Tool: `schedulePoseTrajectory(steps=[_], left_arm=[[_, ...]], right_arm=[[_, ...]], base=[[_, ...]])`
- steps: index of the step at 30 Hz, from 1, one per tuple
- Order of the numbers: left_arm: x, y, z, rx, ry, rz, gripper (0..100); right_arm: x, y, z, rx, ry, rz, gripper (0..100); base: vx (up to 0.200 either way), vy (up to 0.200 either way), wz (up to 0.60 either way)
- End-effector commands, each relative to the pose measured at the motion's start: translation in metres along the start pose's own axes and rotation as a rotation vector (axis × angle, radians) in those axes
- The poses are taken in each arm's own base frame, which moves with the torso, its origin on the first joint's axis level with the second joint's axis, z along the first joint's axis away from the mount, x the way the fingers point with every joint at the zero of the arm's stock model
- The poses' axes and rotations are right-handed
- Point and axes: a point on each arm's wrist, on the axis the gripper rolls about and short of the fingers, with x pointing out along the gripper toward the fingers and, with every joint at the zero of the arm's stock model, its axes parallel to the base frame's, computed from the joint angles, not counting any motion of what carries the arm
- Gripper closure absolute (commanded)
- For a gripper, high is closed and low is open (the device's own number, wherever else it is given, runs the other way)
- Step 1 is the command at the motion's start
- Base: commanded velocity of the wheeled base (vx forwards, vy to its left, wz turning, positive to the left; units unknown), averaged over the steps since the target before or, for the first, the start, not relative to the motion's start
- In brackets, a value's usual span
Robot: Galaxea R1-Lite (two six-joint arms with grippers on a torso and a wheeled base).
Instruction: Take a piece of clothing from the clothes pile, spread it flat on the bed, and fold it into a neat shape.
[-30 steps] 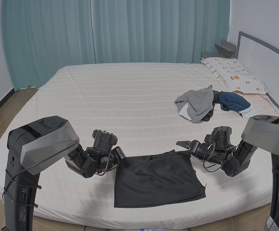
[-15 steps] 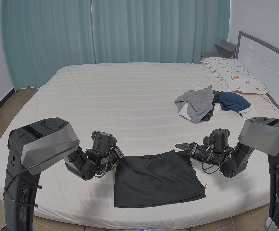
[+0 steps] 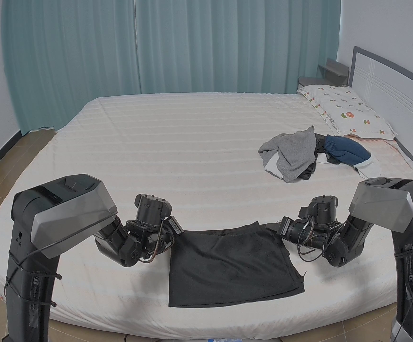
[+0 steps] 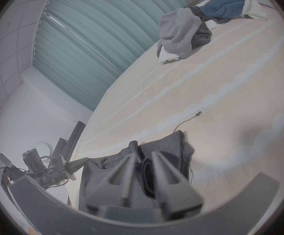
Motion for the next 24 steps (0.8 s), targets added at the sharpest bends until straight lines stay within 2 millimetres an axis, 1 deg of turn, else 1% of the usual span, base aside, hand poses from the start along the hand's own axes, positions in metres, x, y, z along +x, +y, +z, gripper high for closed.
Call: schedulePoseTrajectory(steps=[1,13,17,24], left_arm=[[0.000,0.000,0.000,-0.001,-0.002,-0.001,100],[0.001,0.001,-0.001,0.007,-0.001,0.004,100],[0.003,0.003,-0.005,0.014,-0.011,0.023,100],[0.004,0.003,-0.005,0.016,-0.011,0.025,100]], right_arm=[[0.000,-0.004,-0.002,0.006,0.005,-0.011,100],[-0.005,-0.014,0.019,0.026,-0.061,-0.024,100],[-0.004,-0.015,0.020,0.028,-0.065,-0.025,100],[-0.003,-0.017,0.022,0.031,-0.072,-0.028,100]], base=[[0.000,0.000,0.00],[0.000,0.000,0.00],[0.000,0.000,0.00],[0.000,0.000,0.00]])
